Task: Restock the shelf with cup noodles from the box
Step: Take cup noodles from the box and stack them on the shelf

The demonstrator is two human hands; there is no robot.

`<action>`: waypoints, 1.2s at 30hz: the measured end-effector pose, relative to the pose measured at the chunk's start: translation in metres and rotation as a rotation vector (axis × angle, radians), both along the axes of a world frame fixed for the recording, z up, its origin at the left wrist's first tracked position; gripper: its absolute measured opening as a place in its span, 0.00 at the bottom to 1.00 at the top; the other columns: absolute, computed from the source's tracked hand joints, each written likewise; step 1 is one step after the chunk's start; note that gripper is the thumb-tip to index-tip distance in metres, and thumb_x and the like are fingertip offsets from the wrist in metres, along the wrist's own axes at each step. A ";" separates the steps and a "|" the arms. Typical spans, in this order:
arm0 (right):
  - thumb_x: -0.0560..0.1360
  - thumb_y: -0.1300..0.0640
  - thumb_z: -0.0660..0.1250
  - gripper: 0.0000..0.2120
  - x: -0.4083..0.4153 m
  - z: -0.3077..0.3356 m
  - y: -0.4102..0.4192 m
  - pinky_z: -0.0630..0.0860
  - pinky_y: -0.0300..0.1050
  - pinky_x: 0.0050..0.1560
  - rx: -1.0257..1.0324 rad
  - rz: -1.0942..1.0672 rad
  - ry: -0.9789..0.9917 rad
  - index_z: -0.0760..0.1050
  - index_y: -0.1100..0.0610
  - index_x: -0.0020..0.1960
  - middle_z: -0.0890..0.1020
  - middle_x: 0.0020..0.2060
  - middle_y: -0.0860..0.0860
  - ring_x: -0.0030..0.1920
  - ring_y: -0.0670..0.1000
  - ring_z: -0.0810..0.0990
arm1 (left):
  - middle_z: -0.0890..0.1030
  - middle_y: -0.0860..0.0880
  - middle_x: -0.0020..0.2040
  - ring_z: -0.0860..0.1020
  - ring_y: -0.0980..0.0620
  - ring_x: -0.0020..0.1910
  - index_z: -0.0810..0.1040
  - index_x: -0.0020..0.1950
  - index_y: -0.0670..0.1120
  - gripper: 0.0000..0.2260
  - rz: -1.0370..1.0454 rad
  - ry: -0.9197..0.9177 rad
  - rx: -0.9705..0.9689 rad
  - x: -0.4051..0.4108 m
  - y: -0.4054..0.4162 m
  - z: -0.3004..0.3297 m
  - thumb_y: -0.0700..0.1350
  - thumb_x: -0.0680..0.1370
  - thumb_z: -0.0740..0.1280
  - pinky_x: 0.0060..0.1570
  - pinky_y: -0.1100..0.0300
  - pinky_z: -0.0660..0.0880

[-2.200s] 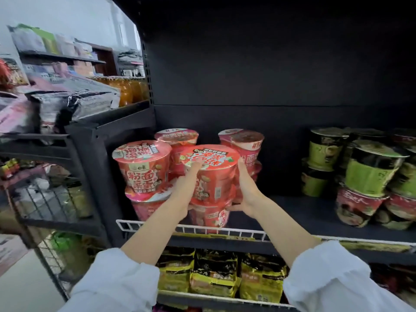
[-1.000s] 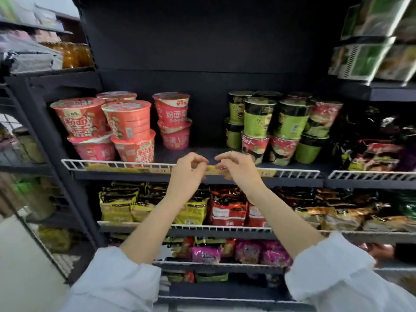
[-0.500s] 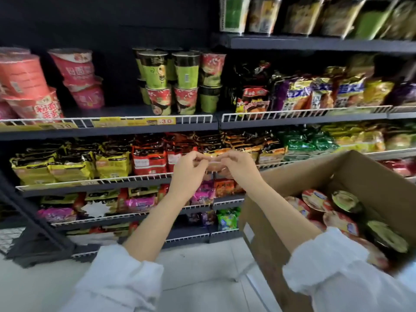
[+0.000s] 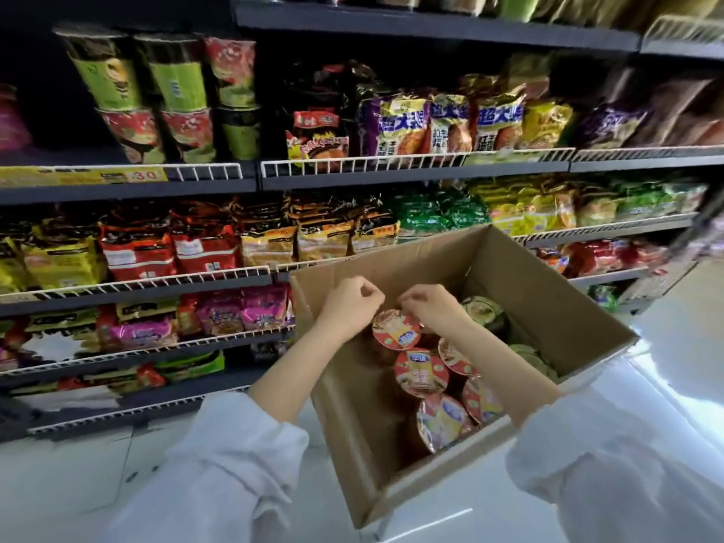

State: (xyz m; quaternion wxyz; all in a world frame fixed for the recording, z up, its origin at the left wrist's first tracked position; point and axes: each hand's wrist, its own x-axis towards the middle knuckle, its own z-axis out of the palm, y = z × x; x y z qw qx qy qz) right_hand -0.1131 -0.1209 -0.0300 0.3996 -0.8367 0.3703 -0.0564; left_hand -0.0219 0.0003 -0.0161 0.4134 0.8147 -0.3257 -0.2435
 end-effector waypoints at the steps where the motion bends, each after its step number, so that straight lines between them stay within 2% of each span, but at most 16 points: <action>1: 0.77 0.60 0.60 0.10 -0.004 -0.006 -0.020 0.70 0.37 0.33 -0.014 0.017 0.033 0.79 0.59 0.54 0.79 0.42 0.52 0.34 0.46 0.74 | 0.80 0.49 0.51 0.80 0.49 0.49 0.77 0.53 0.46 0.07 0.005 -0.004 0.036 -0.003 -0.020 -0.007 0.46 0.79 0.61 0.49 0.55 0.76; 3: 0.77 0.58 0.61 0.12 -0.012 -0.019 -0.060 0.67 0.36 0.31 -0.037 0.056 0.130 0.76 0.59 0.59 0.77 0.43 0.51 0.33 0.45 0.73 | 0.79 0.49 0.53 0.79 0.49 0.51 0.77 0.56 0.45 0.10 0.019 -0.015 0.112 -0.008 -0.059 -0.023 0.46 0.80 0.61 0.46 0.58 0.74; 5: 0.77 0.56 0.63 0.16 -0.020 -0.034 -0.100 0.69 0.40 0.34 -0.071 0.118 0.265 0.72 0.59 0.64 0.78 0.47 0.55 0.42 0.52 0.78 | 0.80 0.48 0.54 0.78 0.49 0.52 0.77 0.56 0.44 0.10 0.030 -0.010 0.175 -0.014 -0.097 -0.041 0.46 0.79 0.61 0.48 0.57 0.74; 8: 0.75 0.54 0.65 0.25 -0.031 -0.061 -0.155 0.70 0.44 0.51 -0.143 0.217 0.442 0.65 0.61 0.70 0.75 0.61 0.60 0.61 0.59 0.74 | 0.79 0.46 0.56 0.77 0.47 0.55 0.77 0.56 0.44 0.10 -0.012 -0.046 0.292 -0.024 -0.147 -0.072 0.47 0.78 0.62 0.54 0.54 0.74; 10: 0.74 0.54 0.67 0.29 -0.036 -0.077 -0.183 0.68 0.45 0.60 -0.156 0.244 0.504 0.62 0.61 0.71 0.72 0.65 0.61 0.66 0.59 0.70 | 0.77 0.44 0.61 0.75 0.46 0.59 0.74 0.61 0.43 0.14 -0.046 -0.109 0.365 -0.032 -0.173 -0.094 0.48 0.78 0.63 0.57 0.54 0.72; 13: 0.72 0.48 0.70 0.41 -0.039 -0.100 -0.213 0.58 0.46 0.71 -0.183 0.302 0.609 0.53 0.59 0.75 0.61 0.73 0.59 0.73 0.58 0.58 | 0.70 0.43 0.70 0.70 0.45 0.67 0.65 0.72 0.43 0.25 -0.118 -0.138 0.430 -0.039 -0.199 -0.128 0.50 0.77 0.65 0.63 0.54 0.68; 15: 0.71 0.45 0.70 0.45 -0.036 -0.117 -0.228 0.53 0.48 0.73 -0.193 0.353 0.692 0.49 0.59 0.76 0.54 0.75 0.60 0.75 0.59 0.51 | 0.59 0.44 0.76 0.61 0.44 0.73 0.56 0.76 0.47 0.31 -0.198 -0.113 0.514 -0.042 -0.205 -0.151 0.52 0.77 0.65 0.70 0.51 0.63; 17: 0.70 0.43 0.71 0.47 -0.031 -0.133 -0.240 0.51 0.52 0.75 -0.177 0.382 0.730 0.47 0.58 0.77 0.49 0.75 0.61 0.76 0.61 0.46 | 0.49 0.47 0.78 0.51 0.45 0.77 0.49 0.78 0.51 0.34 -0.273 -0.112 0.618 -0.041 -0.204 -0.171 0.54 0.77 0.64 0.74 0.47 0.55; 20: 0.69 0.45 0.72 0.50 -0.024 -0.146 -0.251 0.47 0.54 0.75 -0.245 0.425 0.742 0.42 0.55 0.77 0.47 0.75 0.63 0.75 0.63 0.43 | 0.45 0.48 0.78 0.44 0.43 0.77 0.45 0.78 0.53 0.36 -0.305 -0.169 0.703 -0.038 -0.199 -0.189 0.57 0.77 0.62 0.74 0.43 0.50; 22: 0.69 0.48 0.73 0.51 -0.020 -0.145 -0.256 0.48 0.54 0.74 -0.281 0.437 0.745 0.41 0.55 0.77 0.48 0.74 0.64 0.75 0.64 0.45 | 0.43 0.49 0.78 0.42 0.44 0.77 0.45 0.78 0.53 0.36 -0.331 -0.211 0.710 -0.038 -0.199 -0.193 0.58 0.77 0.63 0.73 0.43 0.48; 25: 0.66 0.45 0.75 0.49 -0.018 -0.140 -0.258 0.56 0.53 0.71 -0.387 0.444 0.731 0.49 0.53 0.76 0.56 0.71 0.64 0.72 0.64 0.53 | 0.43 0.50 0.78 0.43 0.45 0.77 0.47 0.78 0.53 0.35 -0.406 -0.194 0.715 -0.040 -0.210 -0.196 0.54 0.77 0.63 0.74 0.43 0.48; 27: 0.64 0.42 0.75 0.48 -0.019 -0.132 -0.256 0.59 0.52 0.69 -0.453 0.460 0.709 0.54 0.53 0.74 0.59 0.69 0.64 0.69 0.64 0.56 | 0.46 0.49 0.78 0.47 0.46 0.77 0.51 0.77 0.52 0.33 -0.365 -0.153 0.687 -0.040 -0.218 -0.192 0.53 0.77 0.64 0.74 0.44 0.51; 29: 0.63 0.41 0.75 0.49 -0.020 -0.117 -0.253 0.61 0.54 0.68 -0.480 0.459 0.683 0.53 0.52 0.75 0.59 0.68 0.63 0.68 0.63 0.57 | 0.54 0.47 0.78 0.52 0.47 0.77 0.54 0.77 0.48 0.35 -0.256 -0.177 0.567 -0.041 -0.226 -0.184 0.53 0.75 0.68 0.74 0.47 0.53; 32: 0.63 0.42 0.75 0.51 -0.021 -0.085 -0.250 0.64 0.59 0.65 -0.461 0.436 0.629 0.50 0.51 0.76 0.57 0.67 0.63 0.68 0.65 0.57 | 0.57 0.47 0.77 0.58 0.48 0.75 0.45 0.78 0.48 0.51 -0.200 -0.087 0.289 -0.047 -0.240 -0.164 0.52 0.67 0.77 0.72 0.53 0.60; 34: 0.64 0.39 0.73 0.50 -0.021 -0.063 -0.246 0.62 0.60 0.67 -0.391 0.418 0.559 0.49 0.52 0.76 0.56 0.69 0.65 0.69 0.67 0.55 | 0.62 0.48 0.75 0.66 0.51 0.71 0.38 0.77 0.52 0.59 -0.161 0.081 0.122 -0.054 -0.248 -0.150 0.49 0.62 0.80 0.62 0.64 0.69; 36: 0.67 0.37 0.70 0.49 -0.024 -0.046 -0.241 0.59 0.58 0.69 -0.286 0.413 0.481 0.47 0.53 0.77 0.56 0.70 0.66 0.71 0.68 0.54 | 0.70 0.53 0.69 0.71 0.57 0.65 0.40 0.77 0.56 0.60 -0.045 0.246 -0.087 -0.061 -0.251 -0.144 0.44 0.60 0.81 0.51 0.76 0.70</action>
